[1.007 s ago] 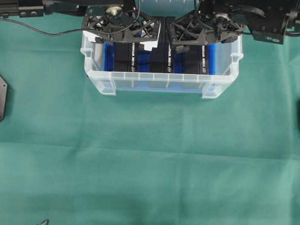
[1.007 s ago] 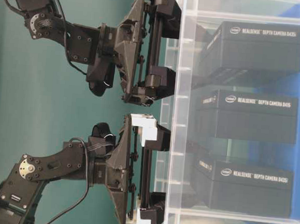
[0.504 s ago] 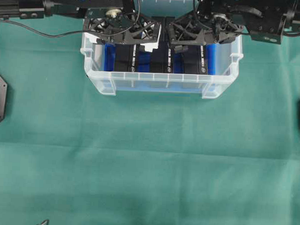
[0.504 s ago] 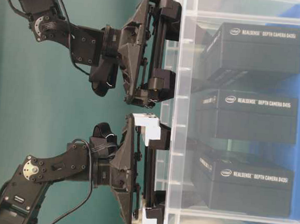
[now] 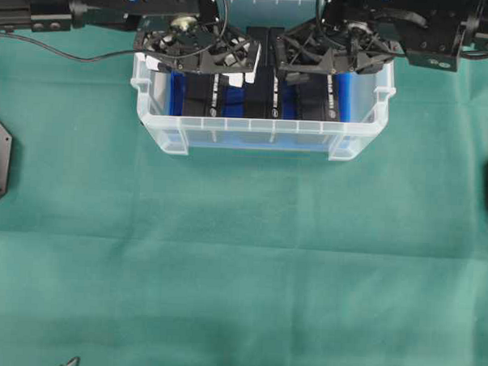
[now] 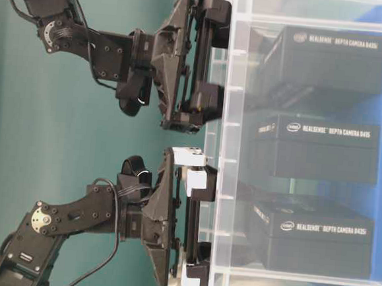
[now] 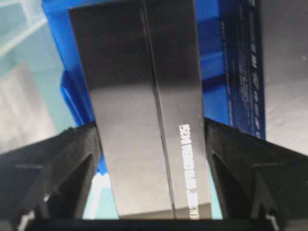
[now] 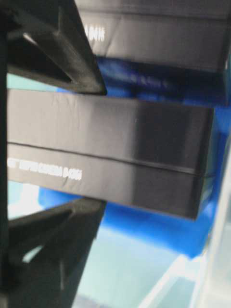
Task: Take the box out of the case with both arms.
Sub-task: 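Lower both grippers into the bin around the outer boxes and close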
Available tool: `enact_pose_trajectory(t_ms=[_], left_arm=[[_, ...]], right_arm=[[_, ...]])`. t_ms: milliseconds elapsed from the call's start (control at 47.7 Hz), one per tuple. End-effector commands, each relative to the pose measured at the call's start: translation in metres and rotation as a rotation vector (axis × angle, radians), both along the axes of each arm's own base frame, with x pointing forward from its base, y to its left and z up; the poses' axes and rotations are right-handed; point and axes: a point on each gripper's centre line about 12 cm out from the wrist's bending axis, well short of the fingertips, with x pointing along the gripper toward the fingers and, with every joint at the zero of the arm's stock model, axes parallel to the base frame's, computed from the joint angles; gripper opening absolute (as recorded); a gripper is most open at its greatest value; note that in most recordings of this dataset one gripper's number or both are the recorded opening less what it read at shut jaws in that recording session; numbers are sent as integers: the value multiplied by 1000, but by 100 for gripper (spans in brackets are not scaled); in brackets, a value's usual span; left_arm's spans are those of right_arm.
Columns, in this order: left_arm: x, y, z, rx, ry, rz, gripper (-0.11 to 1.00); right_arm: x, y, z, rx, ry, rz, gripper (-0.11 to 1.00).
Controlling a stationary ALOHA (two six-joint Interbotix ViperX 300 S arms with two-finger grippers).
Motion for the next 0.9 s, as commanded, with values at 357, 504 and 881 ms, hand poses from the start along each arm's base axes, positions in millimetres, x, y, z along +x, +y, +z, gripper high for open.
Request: enact_pose_trajectory(t_ms=[357, 504, 881], left_arm=[[-3, 1, 14, 5, -41, 25, 63], [-3, 1, 14, 5, -41, 25, 63], [-6, 0, 30, 9, -60, 43, 63]], right_arm=[[6, 2, 7, -25, -68, -25, 65], [7, 2, 8, -25, -68, -25, 65], [9, 1, 25, -28, -89, -56, 65]])
